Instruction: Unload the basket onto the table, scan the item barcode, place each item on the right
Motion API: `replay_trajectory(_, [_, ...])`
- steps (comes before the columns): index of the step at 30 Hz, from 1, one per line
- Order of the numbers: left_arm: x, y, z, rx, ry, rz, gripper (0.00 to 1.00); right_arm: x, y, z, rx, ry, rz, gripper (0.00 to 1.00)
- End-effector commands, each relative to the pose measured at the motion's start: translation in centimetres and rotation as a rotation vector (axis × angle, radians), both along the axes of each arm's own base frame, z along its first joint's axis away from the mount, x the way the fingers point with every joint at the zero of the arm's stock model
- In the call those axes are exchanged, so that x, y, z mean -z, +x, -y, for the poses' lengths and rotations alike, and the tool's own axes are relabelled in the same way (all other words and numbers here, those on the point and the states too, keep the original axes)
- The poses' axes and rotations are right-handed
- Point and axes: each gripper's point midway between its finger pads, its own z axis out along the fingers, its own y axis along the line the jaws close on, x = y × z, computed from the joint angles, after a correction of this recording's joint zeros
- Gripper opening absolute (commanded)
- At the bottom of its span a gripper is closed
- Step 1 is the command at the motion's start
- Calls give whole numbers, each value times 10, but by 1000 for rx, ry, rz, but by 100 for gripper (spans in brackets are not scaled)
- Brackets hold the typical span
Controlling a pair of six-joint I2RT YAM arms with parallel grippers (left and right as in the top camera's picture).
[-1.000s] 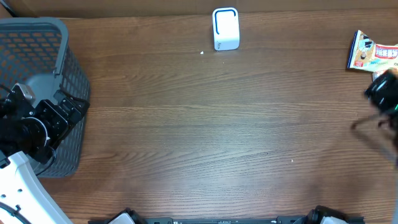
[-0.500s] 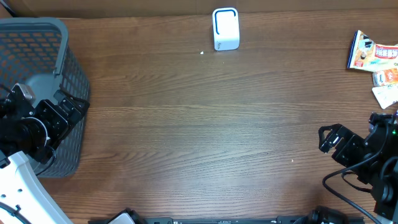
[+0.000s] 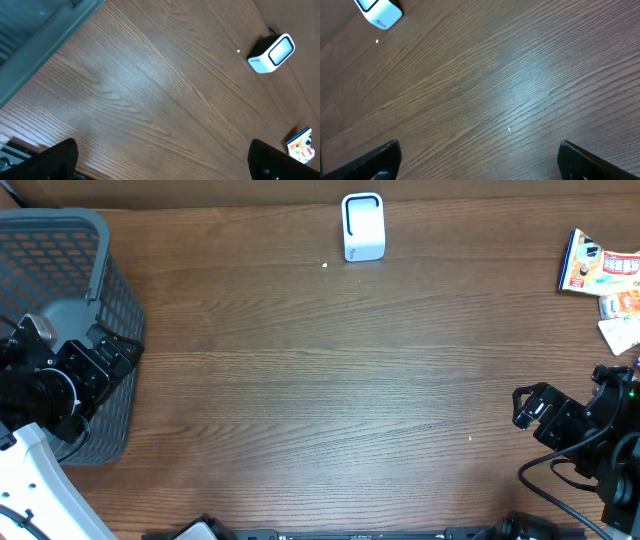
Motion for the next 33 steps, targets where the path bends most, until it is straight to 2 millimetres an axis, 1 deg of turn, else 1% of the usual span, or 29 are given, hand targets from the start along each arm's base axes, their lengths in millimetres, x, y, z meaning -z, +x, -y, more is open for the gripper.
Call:
replay_trajectory(1, [0, 1, 2, 27, 9, 3, 100, 1, 0, 0, -7, -9, -3, 100])
replay_trajectory(6, [0, 1, 2, 27, 9, 3, 100, 2, -1, 0, -16, -13, -3, 100])
replay_trajectory(11, [0, 1, 2, 27, 9, 3, 100, -4, 4, -14, -141, -11, 50, 100])
replay_trajectory(14, [0, 1, 2, 27, 8, 3, 100, -9, 10, -12, -147, -27, 86, 100])
replay_trajectory(17, [0, 1, 2, 27, 9, 3, 100, -16, 15, -16, -195, -83, 186, 100])
replay_trajectory(19, [0, 1, 2, 27, 9, 3, 100, -19, 17, -22, -238, -120, 270, 100])
replay_trajectory(20, [0, 1, 2, 27, 9, 3, 100, -19, 20, -29, -270, -146, 354, 100])
replay_trajectory(21, [0, 1, 2, 27, 9, 3, 100, -19, 21, -32, -287, -159, 401, 100])
replay_trajectory(23, [0, 1, 2, 27, 9, 3, 100, -16, 24, -39, -320, -181, 488, 100])
replay_trajectory(28, [0, 1, 2, 27, 9, 3, 100, 1, 35, -53, -376, -221, 680, 100])
replay_trajectory(33, [0, 1, 2, 27, 9, 3, 100, 18, 46, -59, -400, -244, 805, 100])
